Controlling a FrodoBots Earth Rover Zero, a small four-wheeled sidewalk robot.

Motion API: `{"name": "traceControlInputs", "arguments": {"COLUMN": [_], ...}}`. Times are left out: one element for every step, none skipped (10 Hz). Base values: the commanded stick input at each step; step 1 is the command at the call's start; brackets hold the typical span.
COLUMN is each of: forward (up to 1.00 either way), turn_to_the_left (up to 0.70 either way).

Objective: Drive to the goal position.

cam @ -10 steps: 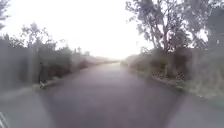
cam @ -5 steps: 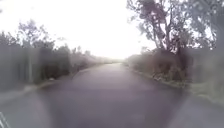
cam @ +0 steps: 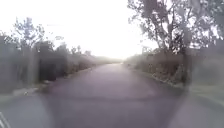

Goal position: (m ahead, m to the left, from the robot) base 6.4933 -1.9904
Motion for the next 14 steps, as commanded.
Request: {"name": "traceControlInputs", "arguments": {"forward": [0.70, 0.70, 0.70, 0.70, 0.70, 0.70, 0.70, 0.70, 0.70, 0.70, 0.70, 0.70, 0.70, 0.70], "turn_to_the_left": [-0.14, -0.14, -0.14, -0.14, -0.14, -0.14, -0.14, -0.14, -0.14, -0.14, -0.14, -0.14, -0.14, -0.14]}}
